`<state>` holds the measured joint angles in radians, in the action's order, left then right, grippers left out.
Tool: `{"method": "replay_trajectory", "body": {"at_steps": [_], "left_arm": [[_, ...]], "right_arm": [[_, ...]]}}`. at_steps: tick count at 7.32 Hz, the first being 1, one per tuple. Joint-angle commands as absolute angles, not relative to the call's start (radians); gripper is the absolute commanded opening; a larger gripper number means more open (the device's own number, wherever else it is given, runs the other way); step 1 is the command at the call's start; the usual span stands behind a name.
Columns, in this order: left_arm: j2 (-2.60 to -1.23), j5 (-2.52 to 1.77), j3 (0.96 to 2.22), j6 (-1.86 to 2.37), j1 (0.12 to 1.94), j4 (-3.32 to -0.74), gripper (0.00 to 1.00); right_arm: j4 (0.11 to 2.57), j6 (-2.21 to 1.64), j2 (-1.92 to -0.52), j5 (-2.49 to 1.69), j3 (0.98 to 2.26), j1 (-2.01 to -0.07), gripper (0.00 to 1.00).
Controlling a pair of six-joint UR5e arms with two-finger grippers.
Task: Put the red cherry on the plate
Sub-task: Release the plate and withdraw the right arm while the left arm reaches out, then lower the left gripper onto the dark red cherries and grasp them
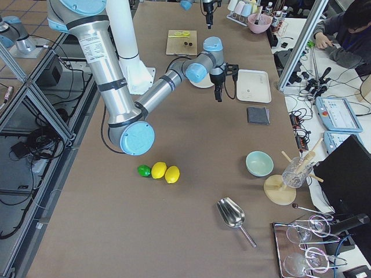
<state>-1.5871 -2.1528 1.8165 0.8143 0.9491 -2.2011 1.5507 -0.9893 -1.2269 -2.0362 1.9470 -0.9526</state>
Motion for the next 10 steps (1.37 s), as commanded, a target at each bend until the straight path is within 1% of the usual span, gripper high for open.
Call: {"method": "replay_trajectory", "body": {"at_steps": [1, 2, 4, 5, 6, 7, 10], "left_arm": [[-1.526, -2.01, 1.856, 0.888, 0.753, -2.206, 0.91], [-1.526, -1.976, 1.862, 0.941, 0.683, -2.206, 0.81], [-1.493, -1.973, 1.868, 0.94, 0.637, -2.207, 0.66], [-1.449, -1.973, 1.906, 0.934, 0.62, -2.207, 0.59], [-1.41, -1.973, 1.948, 0.934, 0.603, -2.207, 0.54], [-1.395, -1.973, 1.962, 0.934, 0.594, -2.207, 0.52], [-1.405, -1.967, 1.951, 0.937, 0.58, -2.207, 0.51]], "right_arm": [[1.603, -0.731, -1.328, -2.155, 1.985, -1.113, 1.0], [1.605, -0.572, -1.376, -2.201, 1.979, -1.177, 1.0], [1.605, -0.422, -1.448, -2.253, 1.974, -1.264, 1.0], [1.605, -0.41, -1.454, -2.252, 1.973, -1.27, 1.0], [1.605, -0.41, -1.454, -2.252, 1.971, -1.27, 1.0], [1.605, -0.41, -1.454, -2.252, 1.971, -1.27, 1.0], [1.603, -0.41, -1.453, -2.252, 1.971, -1.27, 1.0]]}}
